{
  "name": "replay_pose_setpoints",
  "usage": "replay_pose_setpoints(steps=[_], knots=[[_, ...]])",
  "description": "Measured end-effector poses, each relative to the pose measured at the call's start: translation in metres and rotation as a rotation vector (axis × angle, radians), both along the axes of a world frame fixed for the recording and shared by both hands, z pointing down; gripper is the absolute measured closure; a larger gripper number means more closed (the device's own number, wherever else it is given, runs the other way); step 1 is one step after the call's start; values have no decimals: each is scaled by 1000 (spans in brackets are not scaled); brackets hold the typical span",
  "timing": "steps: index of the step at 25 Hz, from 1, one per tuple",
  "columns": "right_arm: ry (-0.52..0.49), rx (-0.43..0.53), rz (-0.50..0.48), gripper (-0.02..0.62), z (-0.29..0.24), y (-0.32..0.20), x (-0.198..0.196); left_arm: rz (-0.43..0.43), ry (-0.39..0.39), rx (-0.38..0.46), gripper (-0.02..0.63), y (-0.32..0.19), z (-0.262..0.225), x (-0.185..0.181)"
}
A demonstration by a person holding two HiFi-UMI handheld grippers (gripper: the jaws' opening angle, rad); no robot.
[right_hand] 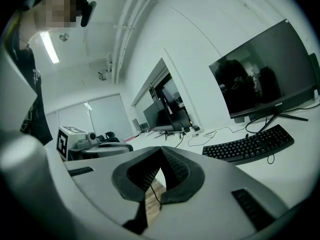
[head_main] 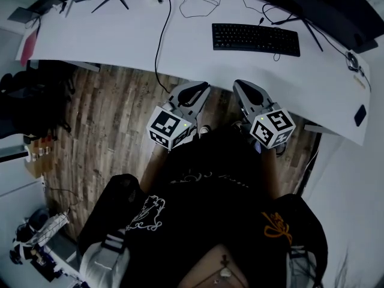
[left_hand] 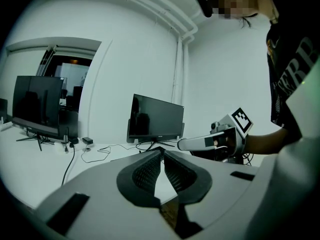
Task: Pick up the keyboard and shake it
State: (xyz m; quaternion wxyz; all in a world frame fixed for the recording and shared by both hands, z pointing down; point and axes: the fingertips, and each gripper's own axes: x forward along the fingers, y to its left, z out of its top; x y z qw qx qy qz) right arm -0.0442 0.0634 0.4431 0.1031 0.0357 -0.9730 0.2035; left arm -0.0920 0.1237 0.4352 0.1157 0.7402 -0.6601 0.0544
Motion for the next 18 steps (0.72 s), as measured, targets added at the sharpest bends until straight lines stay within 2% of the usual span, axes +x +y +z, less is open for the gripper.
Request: replay_pose_setpoints(steps=[6,13,18], knots=[[0,31,16,584,-1,17,0,36,-3,19,569,14,-1,6],[12,53,21,584,1,27,5,45,7,1,569,27,6,15],[18,59,27,584,3,28,8,46,1,30,569,27,1,18]])
